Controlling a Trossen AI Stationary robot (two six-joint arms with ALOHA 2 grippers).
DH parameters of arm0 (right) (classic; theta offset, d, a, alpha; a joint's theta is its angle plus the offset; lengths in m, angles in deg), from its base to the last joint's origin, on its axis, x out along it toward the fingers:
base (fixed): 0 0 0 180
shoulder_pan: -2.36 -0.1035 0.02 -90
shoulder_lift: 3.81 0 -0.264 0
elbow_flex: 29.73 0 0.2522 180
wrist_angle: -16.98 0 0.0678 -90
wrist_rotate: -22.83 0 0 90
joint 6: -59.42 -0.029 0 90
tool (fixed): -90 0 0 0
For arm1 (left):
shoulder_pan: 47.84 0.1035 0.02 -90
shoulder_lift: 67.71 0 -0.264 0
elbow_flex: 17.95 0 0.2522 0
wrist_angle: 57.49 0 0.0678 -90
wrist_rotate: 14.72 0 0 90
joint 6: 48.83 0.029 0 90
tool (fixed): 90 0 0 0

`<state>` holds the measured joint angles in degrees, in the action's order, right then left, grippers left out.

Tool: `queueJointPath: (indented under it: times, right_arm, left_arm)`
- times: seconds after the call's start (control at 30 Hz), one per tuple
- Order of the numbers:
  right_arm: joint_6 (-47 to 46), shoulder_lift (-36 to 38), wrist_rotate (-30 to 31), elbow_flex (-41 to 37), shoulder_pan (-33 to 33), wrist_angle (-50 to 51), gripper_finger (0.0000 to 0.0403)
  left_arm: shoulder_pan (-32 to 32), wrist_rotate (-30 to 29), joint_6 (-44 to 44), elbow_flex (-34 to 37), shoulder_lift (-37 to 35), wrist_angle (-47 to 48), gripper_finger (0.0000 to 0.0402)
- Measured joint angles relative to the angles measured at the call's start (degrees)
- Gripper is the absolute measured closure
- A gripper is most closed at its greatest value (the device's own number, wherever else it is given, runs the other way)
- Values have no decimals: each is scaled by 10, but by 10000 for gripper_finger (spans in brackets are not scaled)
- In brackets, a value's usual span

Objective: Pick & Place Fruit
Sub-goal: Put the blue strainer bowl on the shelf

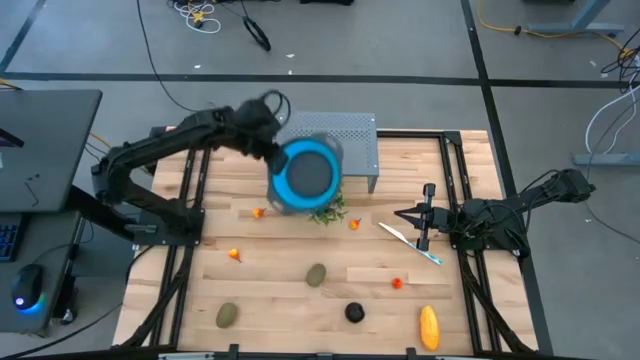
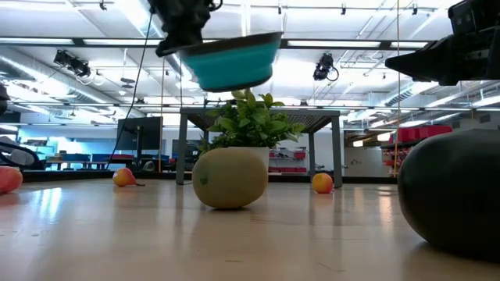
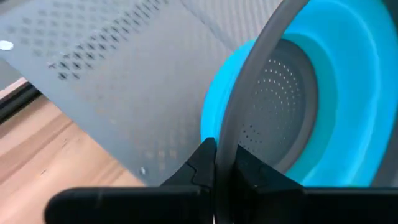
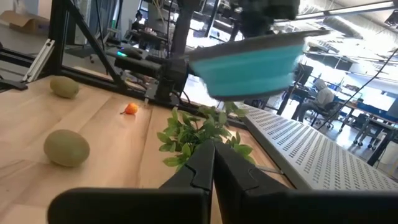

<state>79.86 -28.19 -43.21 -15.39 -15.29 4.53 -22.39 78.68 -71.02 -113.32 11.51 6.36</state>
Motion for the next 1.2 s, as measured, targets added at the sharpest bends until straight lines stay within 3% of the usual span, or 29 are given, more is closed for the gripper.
queueJointPath:
  times: [0.2, 0.4, 0.63, 0.97, 1.2]
  right_arm:
    - [0, 0, 2, 0, 0, -8, 386]
    - [16, 0, 6, 0, 0, -18, 386]
    - [4, 0, 15, 0, 0, -7, 386]
    - [0, 0, 15, 0, 0, -6, 386]
    - [-7, 0, 15, 0, 0, 0, 386]
  left_arm:
    - [54, 67, -46, -1, 13, -59, 381]
    - [86, 59, -92, -10, 35, -75, 381]
    - [82, 2, -61, -95, 89, 3, 381]
    - [96, 13, -103, -175, 169, 57, 377]
    - [119, 3, -103, -177, 176, 78, 377]
